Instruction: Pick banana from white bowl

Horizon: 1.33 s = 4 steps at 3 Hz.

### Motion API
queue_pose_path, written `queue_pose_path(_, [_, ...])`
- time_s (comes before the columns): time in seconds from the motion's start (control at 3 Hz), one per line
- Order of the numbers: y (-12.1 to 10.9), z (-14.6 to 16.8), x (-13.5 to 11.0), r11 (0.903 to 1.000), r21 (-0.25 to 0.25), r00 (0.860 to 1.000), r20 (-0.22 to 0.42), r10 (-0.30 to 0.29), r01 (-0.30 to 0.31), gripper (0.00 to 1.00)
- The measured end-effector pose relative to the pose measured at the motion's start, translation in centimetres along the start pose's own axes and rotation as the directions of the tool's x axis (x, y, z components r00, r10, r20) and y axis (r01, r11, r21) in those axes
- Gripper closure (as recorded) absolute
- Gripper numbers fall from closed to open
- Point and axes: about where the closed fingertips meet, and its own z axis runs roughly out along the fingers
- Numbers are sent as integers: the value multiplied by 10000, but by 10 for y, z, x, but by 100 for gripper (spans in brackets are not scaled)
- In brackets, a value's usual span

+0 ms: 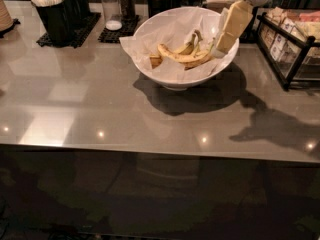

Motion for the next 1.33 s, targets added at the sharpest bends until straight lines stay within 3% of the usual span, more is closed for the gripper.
queue_pose_path(0.67, [-9,6,-2,9995,227,9996,199,195,-199,34])
queue_pose_path(1.33, [-37,45,-21,9998,-49,9975,669,214,-211,29])
